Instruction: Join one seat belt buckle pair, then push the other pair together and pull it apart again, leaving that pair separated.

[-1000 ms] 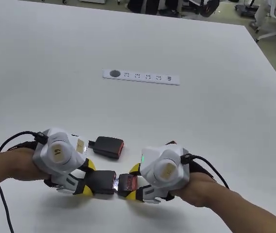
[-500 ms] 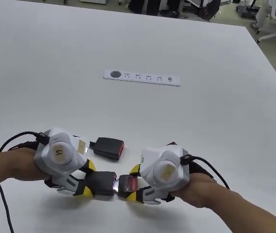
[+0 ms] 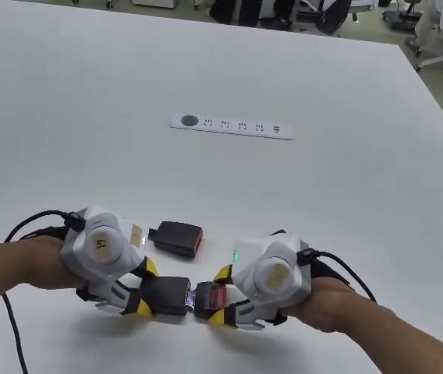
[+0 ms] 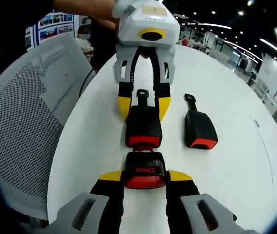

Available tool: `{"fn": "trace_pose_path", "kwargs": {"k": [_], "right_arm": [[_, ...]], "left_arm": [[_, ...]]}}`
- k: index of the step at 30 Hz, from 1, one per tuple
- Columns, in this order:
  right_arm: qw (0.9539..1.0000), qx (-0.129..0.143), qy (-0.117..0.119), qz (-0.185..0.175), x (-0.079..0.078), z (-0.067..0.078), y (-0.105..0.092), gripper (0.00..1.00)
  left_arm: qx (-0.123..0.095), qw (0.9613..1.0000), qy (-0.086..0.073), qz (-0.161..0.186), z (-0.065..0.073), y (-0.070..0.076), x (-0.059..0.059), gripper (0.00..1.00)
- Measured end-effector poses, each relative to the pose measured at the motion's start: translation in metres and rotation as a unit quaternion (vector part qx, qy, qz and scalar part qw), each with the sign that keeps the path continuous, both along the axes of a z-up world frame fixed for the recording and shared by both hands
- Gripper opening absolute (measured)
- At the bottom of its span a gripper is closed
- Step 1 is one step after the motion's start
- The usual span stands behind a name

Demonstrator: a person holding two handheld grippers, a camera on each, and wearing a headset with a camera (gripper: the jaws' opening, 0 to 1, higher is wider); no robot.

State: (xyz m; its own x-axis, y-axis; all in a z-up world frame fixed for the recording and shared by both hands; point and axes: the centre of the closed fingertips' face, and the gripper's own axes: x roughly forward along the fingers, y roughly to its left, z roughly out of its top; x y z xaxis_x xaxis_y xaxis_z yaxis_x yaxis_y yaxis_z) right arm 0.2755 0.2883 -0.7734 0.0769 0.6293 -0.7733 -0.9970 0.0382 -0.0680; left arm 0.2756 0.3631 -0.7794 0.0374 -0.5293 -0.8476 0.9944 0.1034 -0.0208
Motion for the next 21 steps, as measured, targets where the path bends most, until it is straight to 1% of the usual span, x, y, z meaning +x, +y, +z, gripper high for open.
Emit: {"fn": "trace_pose_path", "kwargs": {"k": [3, 4, 7, 8, 10, 17, 21], "right_arm": [[1.0, -0.001, 0.002, -0.001, 0.0, 0.0, -0.005, 0.28], [1.0, -0.005, -0.002, 0.002, 0.0, -0.001, -0.008, 0.28], [1.0, -0.004, 0.0, 0.002, -0.001, 0.0, -0.012, 0.29], [1.0, 0.001, 0.004, 0.0, -0.001, 0.001, -0.012, 0.29], [1.0, 0.003, 0.004, -0.001, -0.002, 0.002, -0.011, 0.29], [1.0, 0.001, 0.003, -0.001, -0.001, 0.0, -0.011, 0.29], [1.0, -0.003, 0.001, 0.001, 0.0, -0.001, -0.015, 0.29]], "left_arm": [[0.001, 1.0, 0.001, 0.0, 0.0, 0.0, 0.0, 0.32], [0.002, 1.0, 0.001, 0.001, 0.0, 0.0, 0.0, 0.32], [0.002, 1.0, 0.002, 0.003, 0.0, 0.0, 0.0, 0.32], [0.004, 1.0, 0.002, 0.002, 0.001, -0.001, -0.001, 0.32], [0.006, 1.0, 0.002, 0.002, 0.002, -0.001, -0.001, 0.32], [0.008, 1.0, 0.003, 0.002, 0.004, -0.003, -0.004, 0.32], [0.009, 0.9999, 0.004, 0.004, 0.004, -0.003, -0.003, 0.32]]}}
